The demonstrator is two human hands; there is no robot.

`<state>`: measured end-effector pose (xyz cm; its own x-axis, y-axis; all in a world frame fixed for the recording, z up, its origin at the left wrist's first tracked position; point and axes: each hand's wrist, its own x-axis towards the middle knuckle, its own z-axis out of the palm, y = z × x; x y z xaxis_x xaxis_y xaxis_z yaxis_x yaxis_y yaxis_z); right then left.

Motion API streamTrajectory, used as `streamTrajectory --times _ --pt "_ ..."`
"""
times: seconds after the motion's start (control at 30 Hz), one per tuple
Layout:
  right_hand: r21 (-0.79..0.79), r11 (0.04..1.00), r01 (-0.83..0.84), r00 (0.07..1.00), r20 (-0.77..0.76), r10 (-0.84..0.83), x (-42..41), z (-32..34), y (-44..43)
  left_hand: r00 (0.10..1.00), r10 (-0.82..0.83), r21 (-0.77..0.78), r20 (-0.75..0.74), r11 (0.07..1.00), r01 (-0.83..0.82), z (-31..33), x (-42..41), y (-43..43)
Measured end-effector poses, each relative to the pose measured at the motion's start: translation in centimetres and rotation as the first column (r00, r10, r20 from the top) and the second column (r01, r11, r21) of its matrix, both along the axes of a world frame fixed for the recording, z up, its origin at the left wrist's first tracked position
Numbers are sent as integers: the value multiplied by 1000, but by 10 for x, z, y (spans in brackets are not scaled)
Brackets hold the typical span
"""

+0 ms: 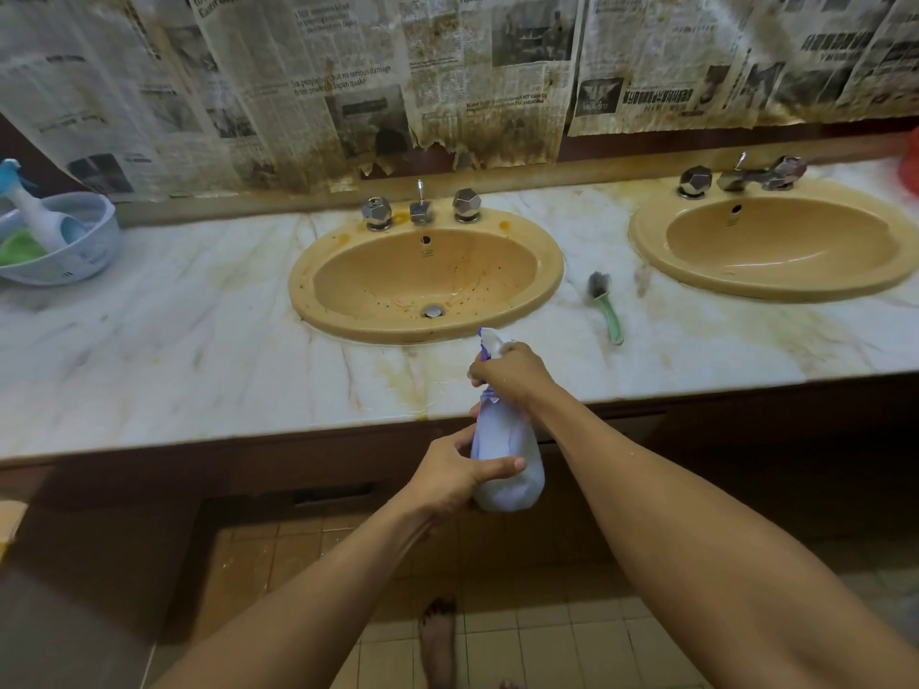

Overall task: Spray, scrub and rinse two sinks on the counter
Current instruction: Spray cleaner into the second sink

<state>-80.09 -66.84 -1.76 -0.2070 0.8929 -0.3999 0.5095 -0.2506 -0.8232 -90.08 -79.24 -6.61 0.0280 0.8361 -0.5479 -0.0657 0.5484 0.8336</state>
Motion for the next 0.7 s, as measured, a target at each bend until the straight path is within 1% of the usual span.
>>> streamTrajectory --times 0.1,0.23,0.4,0.57,0.63,0.7 --pt "-36 999 -7 1000 -23 6 -9 -2 -4 1000 21 -1 3 1000 -21 0 -3 -8" --pt "-69 997 27 998 -52 -31 -16 -8 -10 999 46 -8 -6 999 -46 -1 -6 -14" --pt "-12 1000 -23 998 -62 22 -21 -16 -11 999 40 -9 -16 999 -40 -4 -15 -15" --pt "-12 1000 10 999 -45 -10 -21 -15 -11 999 35 5 -30 999 -35 -9 -12 -16" --pt "34 999 18 999 -37 -16 -16 -14 -10 999 24 10 -30 1000 -24 -9 -9 -12" --pt "93 995 30 999 -34 -27 -6 -14 -7 998 -1 6 -60 1000 2 -7 -5 -2"
